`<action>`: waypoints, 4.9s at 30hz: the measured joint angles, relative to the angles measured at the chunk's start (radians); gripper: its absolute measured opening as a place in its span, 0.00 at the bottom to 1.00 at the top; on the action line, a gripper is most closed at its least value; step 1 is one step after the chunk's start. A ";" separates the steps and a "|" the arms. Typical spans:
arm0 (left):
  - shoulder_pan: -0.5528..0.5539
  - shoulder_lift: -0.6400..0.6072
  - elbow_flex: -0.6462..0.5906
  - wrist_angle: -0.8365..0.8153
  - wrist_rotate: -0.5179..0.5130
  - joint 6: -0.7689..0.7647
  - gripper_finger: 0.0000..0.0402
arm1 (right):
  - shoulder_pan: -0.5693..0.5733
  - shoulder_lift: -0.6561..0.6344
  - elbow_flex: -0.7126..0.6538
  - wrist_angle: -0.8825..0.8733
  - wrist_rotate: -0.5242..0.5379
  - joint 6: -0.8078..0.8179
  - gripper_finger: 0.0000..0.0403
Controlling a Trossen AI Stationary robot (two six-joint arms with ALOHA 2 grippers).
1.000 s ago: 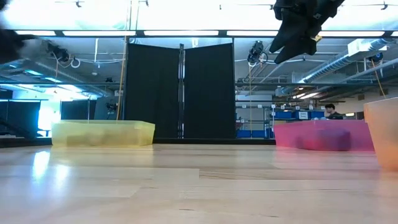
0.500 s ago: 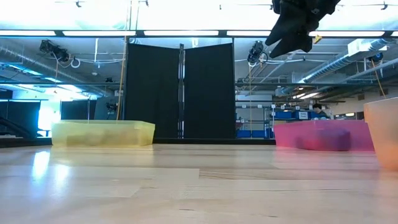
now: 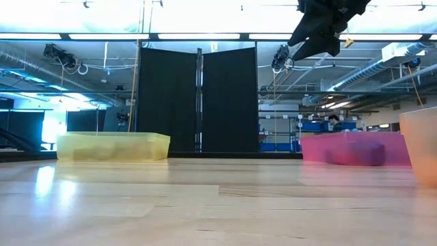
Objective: Sort blocks by size
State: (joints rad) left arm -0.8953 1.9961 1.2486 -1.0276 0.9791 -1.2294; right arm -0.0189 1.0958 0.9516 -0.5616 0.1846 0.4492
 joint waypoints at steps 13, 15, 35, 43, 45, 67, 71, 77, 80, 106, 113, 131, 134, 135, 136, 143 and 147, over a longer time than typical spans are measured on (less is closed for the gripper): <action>-0.018 0.000 -0.139 0.239 0.069 -0.116 0.00 | 0.000 0.000 0.000 0.004 0.000 0.000 0.60; -0.024 0.000 -0.162 0.306 0.057 -0.161 0.00 | 0.000 0.000 0.000 0.003 0.000 0.000 0.60; -0.023 -0.005 -0.231 0.459 -0.012 -0.374 0.00 | -0.001 0.000 0.000 0.024 0.000 -0.034 0.60; 0.058 0.002 -0.173 0.250 -0.181 -0.320 0.01 | -0.001 0.000 0.000 0.027 0.000 -0.034 0.61; 0.086 0.001 -0.151 0.196 -0.240 -0.292 0.01 | -0.001 0.000 0.000 0.029 0.000 -0.034 0.60; 0.000 0.001 -0.077 0.176 -0.142 -0.153 0.01 | 0.000 0.000 0.000 0.030 -0.030 -0.023 0.60; -0.059 0.001 -0.076 0.316 -0.126 -0.223 0.01 | 0.000 0.000 0.000 0.030 -0.030 -0.023 0.60; -0.136 0.000 -0.077 0.289 -0.135 -0.317 0.01 | 0.000 0.000 0.000 0.035 -0.030 -0.025 0.60; -0.161 0.000 -0.076 0.254 -0.126 -0.317 0.01 | 0.000 0.000 0.000 0.045 -0.030 -0.026 0.61; 0.187 0.000 -0.005 -0.255 -0.812 -0.134 0.01 | 0.006 0.002 0.000 0.074 -0.031 -0.023 0.60; 0.202 -0.041 0.020 -0.027 -0.983 -0.180 0.01 | 0.019 0.002 0.000 0.070 -0.032 -0.023 0.60; 0.184 -0.439 -0.290 0.257 -1.083 -0.010 0.03 | 0.019 0.002 0.000 0.078 -0.032 0.030 0.60; 0.195 -0.450 -0.302 0.221 -0.962 0.071 0.07 | 0.019 0.002 0.000 0.090 -0.023 0.045 0.60; 0.196 -0.447 -0.305 0.210 -0.932 0.092 0.09 | 0.019 0.002 0.000 0.099 -0.017 0.065 0.60; 0.196 -0.446 -0.307 0.195 -0.918 0.130 0.11 | 0.018 0.002 0.000 0.112 -0.007 0.085 0.60; 0.196 -0.444 -0.305 0.187 -0.985 0.231 0.32 | 0.015 0.002 0.000 0.181 0.086 0.197 0.60; 0.195 -0.443 -0.305 0.133 -1.062 0.260 0.50 | 0.015 0.017 0.000 0.212 0.120 0.264 0.59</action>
State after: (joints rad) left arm -0.6998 1.5528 0.9436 -0.8948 -0.0834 -0.9694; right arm -0.0040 1.1124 0.9516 -0.3495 0.3048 0.7130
